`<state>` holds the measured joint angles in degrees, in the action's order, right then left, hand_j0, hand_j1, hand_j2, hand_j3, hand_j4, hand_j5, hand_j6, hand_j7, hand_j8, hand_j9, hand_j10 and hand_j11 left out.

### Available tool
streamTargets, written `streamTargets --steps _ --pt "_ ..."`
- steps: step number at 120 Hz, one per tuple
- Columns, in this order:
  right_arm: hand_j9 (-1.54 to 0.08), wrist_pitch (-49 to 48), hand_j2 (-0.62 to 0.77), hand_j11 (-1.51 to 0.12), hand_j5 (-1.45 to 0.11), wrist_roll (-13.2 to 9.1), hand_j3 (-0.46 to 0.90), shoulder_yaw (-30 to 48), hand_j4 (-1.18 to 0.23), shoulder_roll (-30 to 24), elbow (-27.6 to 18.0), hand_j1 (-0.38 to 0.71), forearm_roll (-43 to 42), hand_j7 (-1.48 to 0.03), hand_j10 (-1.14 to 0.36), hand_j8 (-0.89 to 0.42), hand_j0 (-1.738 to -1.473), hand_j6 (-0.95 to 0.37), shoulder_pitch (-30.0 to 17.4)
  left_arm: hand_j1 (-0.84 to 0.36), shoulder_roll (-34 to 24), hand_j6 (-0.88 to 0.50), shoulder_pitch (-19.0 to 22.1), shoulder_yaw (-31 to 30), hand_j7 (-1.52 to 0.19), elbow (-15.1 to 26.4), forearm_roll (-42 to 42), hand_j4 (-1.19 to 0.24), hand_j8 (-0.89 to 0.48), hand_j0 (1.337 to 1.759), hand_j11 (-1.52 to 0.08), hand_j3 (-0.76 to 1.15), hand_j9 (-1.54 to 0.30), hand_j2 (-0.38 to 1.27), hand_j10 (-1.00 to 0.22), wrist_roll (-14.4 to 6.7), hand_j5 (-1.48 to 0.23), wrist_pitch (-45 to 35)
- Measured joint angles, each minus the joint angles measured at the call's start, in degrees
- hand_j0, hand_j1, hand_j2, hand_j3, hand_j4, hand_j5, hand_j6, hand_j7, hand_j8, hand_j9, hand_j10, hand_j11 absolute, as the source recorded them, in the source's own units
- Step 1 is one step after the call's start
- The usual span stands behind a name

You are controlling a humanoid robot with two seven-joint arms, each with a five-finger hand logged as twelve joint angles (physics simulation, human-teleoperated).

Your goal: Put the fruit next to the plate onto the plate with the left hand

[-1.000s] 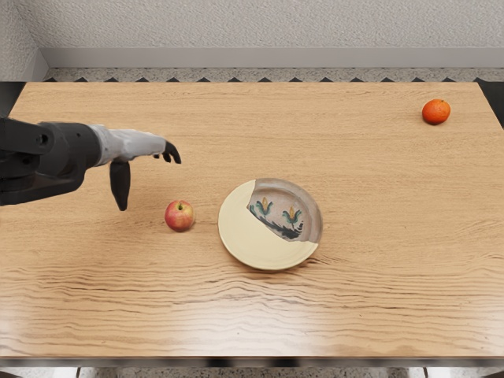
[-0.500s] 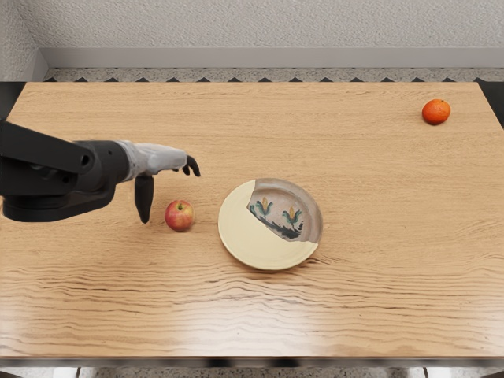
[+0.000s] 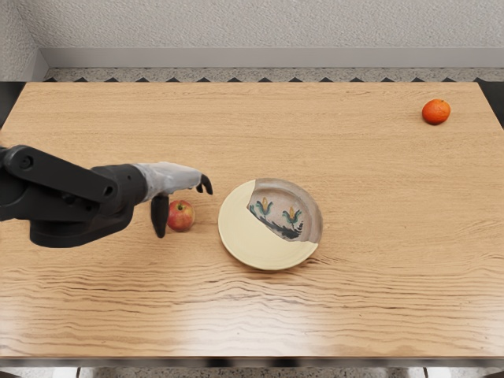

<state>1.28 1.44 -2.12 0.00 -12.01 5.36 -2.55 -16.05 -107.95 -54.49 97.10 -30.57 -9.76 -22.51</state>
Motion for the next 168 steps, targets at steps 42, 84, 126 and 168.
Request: streamTargets --steps 42,84,126,168 --pt "-0.04 -0.01 -0.01 -0.04 -0.04 -0.01 0.0 0.0 -0.03 0.0 0.0 -0.31 0.0 -0.04 -0.03 -0.03 -1.658 -0.03 0.0 -0.04 1.64 -0.33 2.9 -1.5 -0.43 -2.7 -0.24 -0.33 -0.33 1.658 -0.43 0.0 -0.43 0.07 -0.33 0.0 -0.43 -3.3" --pt "-0.04 0.01 -0.01 -0.04 -0.04 -0.01 0.0 0.01 -0.03 0.0 -0.02 -0.31 0.0 -0.04 -0.03 -0.03 -1.658 -0.03 0.0 -0.08 3.52 -0.36 4.56 -2.56 -0.47 -3.35 -0.41 -0.36 -0.36 1.658 -0.47 0.0 -0.47 0.07 -0.36 0.0 -0.47 -4.68" --pt "-0.04 0.0 -0.01 -0.04 -0.04 0.0 0.0 0.0 -0.03 0.0 0.01 -0.31 0.0 -0.04 -0.03 -0.03 -1.658 -0.03 0.0 -0.16 4.74 -0.42 5.88 -2.63 -0.55 -4.14 -0.6 -0.42 -0.42 1.658 -0.55 0.0 -0.55 0.08 -0.42 0.05 -0.55 -7.86" --pt "-0.04 -0.01 -0.01 -0.04 -0.04 0.01 0.0 0.01 -0.03 0.0 -0.01 -0.31 0.0 -0.04 -0.03 -0.03 -1.658 -0.03 0.0 -0.21 5.27 -0.48 6.95 -3.36 -0.63 -5.97 -0.64 -0.48 -0.48 1.657 -0.63 0.0 -0.63 0.13 -0.48 0.15 -0.63 -8.05"
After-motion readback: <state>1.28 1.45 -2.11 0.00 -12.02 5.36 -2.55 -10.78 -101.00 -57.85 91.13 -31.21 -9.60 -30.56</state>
